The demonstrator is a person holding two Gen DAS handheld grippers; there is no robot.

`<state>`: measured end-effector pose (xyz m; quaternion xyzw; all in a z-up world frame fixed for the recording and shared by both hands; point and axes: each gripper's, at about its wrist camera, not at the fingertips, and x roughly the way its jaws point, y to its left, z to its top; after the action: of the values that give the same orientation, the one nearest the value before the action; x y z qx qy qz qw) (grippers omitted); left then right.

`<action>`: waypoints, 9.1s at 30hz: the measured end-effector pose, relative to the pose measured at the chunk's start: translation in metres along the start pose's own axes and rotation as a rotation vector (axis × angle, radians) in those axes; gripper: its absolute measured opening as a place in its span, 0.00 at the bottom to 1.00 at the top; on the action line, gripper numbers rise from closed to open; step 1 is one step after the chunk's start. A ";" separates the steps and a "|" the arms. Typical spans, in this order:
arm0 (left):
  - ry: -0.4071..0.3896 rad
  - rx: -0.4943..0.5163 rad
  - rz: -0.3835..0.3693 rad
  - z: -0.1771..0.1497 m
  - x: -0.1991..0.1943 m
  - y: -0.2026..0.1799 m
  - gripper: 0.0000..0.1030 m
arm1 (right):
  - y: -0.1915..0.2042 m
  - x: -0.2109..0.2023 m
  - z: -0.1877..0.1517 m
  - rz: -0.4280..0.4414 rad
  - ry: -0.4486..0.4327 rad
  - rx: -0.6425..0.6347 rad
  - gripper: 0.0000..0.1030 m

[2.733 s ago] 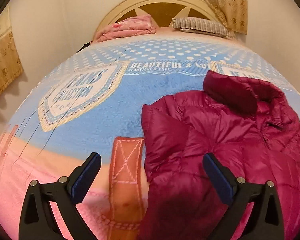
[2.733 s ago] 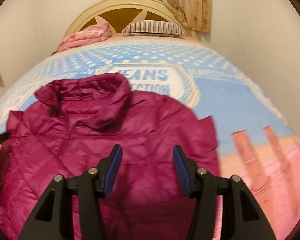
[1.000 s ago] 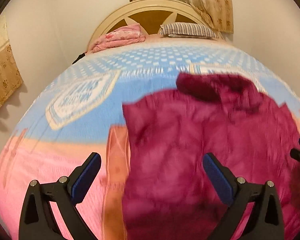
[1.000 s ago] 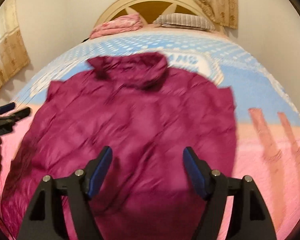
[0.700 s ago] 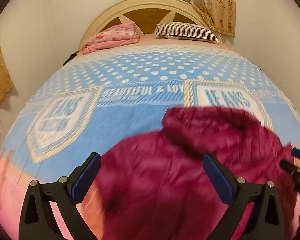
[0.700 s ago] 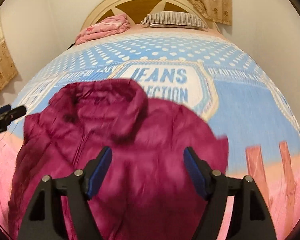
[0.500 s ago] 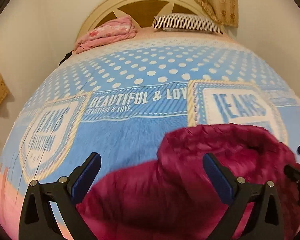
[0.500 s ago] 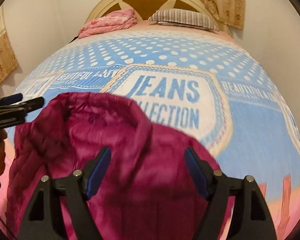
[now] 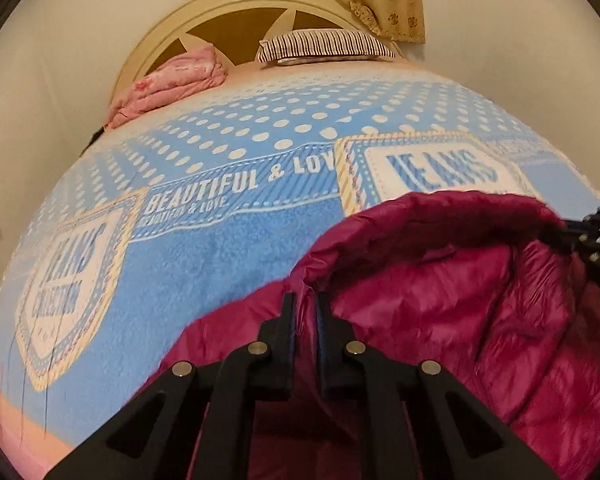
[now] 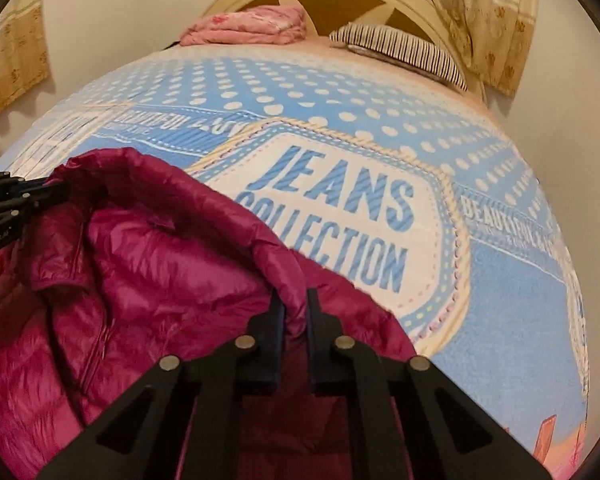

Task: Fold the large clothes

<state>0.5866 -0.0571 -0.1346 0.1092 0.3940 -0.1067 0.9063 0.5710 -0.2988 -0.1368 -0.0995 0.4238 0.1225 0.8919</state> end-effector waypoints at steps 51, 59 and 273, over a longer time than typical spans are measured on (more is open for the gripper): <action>0.058 -0.106 0.211 -0.022 0.057 -0.016 0.90 | 0.042 0.059 -0.009 -0.001 -0.003 0.152 0.62; 0.055 -0.094 0.234 -0.022 0.059 -0.019 0.90 | 0.042 0.062 -0.009 0.000 -0.016 0.162 0.62; 0.083 -0.170 0.538 -0.159 -0.068 -0.034 0.99 | 0.072 -0.082 -0.160 -0.128 -0.024 0.306 0.94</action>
<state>0.4217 -0.0377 -0.1946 0.1379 0.3952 0.1755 0.8911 0.3818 -0.2861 -0.1778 0.0123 0.4195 0.0006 0.9077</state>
